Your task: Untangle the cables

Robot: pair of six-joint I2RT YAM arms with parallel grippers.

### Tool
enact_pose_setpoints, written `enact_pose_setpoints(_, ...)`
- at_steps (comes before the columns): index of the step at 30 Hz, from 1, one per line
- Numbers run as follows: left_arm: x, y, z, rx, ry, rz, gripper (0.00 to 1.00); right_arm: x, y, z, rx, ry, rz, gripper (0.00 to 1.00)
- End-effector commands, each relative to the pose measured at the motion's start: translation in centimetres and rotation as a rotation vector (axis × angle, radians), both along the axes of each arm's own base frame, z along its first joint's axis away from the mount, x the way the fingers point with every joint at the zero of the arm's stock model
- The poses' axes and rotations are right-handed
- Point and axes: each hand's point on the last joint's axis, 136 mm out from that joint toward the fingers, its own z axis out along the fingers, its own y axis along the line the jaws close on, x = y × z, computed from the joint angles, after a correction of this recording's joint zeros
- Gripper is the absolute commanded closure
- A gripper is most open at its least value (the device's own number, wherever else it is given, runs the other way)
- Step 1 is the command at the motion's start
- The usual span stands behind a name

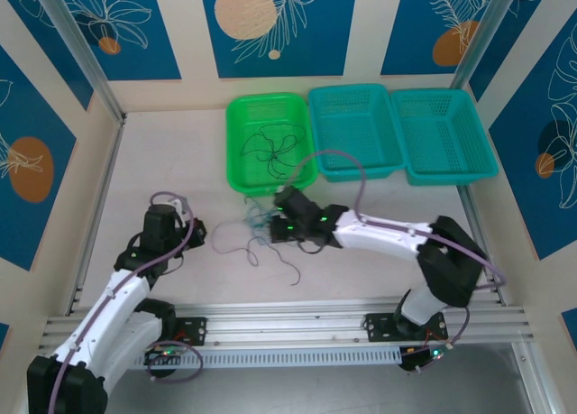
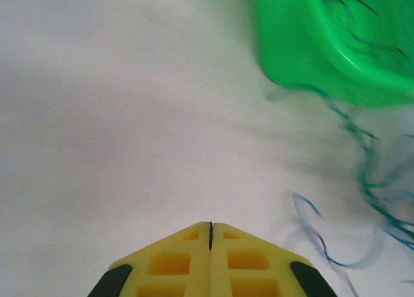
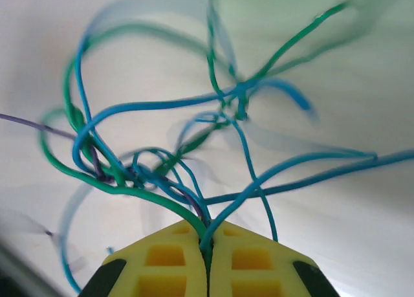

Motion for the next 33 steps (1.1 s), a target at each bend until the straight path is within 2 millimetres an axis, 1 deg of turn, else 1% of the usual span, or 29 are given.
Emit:
enact_pose_setpoints(1,0.4,2.7,-0.4,0.111,0.014,0.09,1.0,-2.0,-9.9,-5.0,-0.189,0.179,-0.232,1.0)
enact_pose_setpoints(2,0.6,2.1,-0.4,0.098,0.01,0.056,1.0,-2.4,-10.6,-5.3,-0.161,0.203,-0.244,1.0)
enact_pose_setpoints(4,0.9,0.3,-0.2,0.051,-0.017,-0.04,1.0,-2.8,-10.9,-5.4,-0.11,0.218,-0.233,0.99)
enact_pose_setpoints(7,1.1,-2.9,0.3,-0.063,-0.061,-0.182,1.0,-3.6,-10.0,-5.2,-0.07,0.238,-0.181,0.99)
enact_pose_setpoints(8,1.1,-4.2,0.8,-0.108,-0.093,-0.246,1.0,-3.8,-9.4,-5.0,-0.06,0.241,-0.154,0.99)
enact_pose_setpoints(9,0.9,-5.8,1.7,-0.163,-0.143,-0.32,1.0,-3.9,-8.8,-4.6,-0.053,0.232,-0.126,0.99)
enact_pose_setpoints(10,0.7,-7.1,2.6,-0.207,-0.187,-0.374,0.92,-4.0,-8.3,-4.2,-0.05,0.222,-0.109,0.99)
enact_pose_setpoints(12,0.0,-9.9,4.9,-0.262,-0.295,-0.5,0.61,-3.8,-7.3,-3.0,-0.033,0.196,-0.075,0.99)
enact_pose_setpoints(13,-0.6,-11.2,5.8,-0.261,-0.334,-0.558,0.52,-3.6,-6.9,-2.5,-0.024,0.183,-0.067,0.99)
enact_pose_setpoints(15,-2.1,-13.9,7.3,-0.216,-0.406,-0.692,0.36,-3.2,-6.4,-1.3,-0.006,0.157,-0.053,1.0)
enact_pose_setpoints(16,-2.7,-15.0,7.7,-0.196,-0.431,-0.745,0.3,-3.1,-6.2,-1.0,0.001,0.144,-0.04,1.0)
enact_pose_setpoints(17,-3.3,-16.0,7.9,-0.169,-0.453,-0.797,0.23,-3.0,-6.0,-0.5,0.012,0.129,-0.022,1.0)
enact_pose_setpoints(19,-3.6,-17.2,7.7,-0.115,-0.463,-0.842,0.16,-3.1,-5.5,0.2,0.036,0.105,0.019,1.0)
enact_pose_setpoints(20,-3.6,-17.6,7.2,-0.089,-0.456,-0.856,0.14,-3.2,-5.2,0.6,0.051,0.099,0.044,1.0)
enact_pose_setpoints(21,-3.6,-17.9,6.9,-0.077,-0.442,-0.872,0.14,-3.4,-5.0,1.0,0.068,0.096,0.061,1.0)
enact_pose_setpoints(24,-3.4,-18.7,6.3,-0.103,-0.405,-0.883,0.13,-4.0,-4.3,2.5,0.128,0.086,0.107,1.0)
enact_pose_setpoints(27,-3.0,-19.3,6.4,-0.139,-0.411,-0.869,0.12,-5.0,-3.0,4.5,0.224,0.069,0.2,1.0)
enact_pose_setpoints(30,-3.3,-20.5,7.1,-0.203,-0.428,-0.909,0.12,-6.0,-1.7,6.5,0.316,0.057,0.289,1.0)
enact_pose_setpoints(31,-3.4,-20.9,7.3,-0.224,-0.432,-0.923,0.14,-6.2,-1.4,7.0,0.337,0.055,0.307,1.0)
enact_pose_setpoints(32,-3.4,-21.3,7.6,-0.246,-0.437,-0.924,0.2,-6.3,-1.2,7.3,0.353,0.053,0.319,1.0)
enact_pose_setpoints(33,-3.4,-21.5,7.9,-0.264,-0.446,-0.917,0.29,-6.3,-1.1,7.4,0.36,0.055,0.323,1.0)
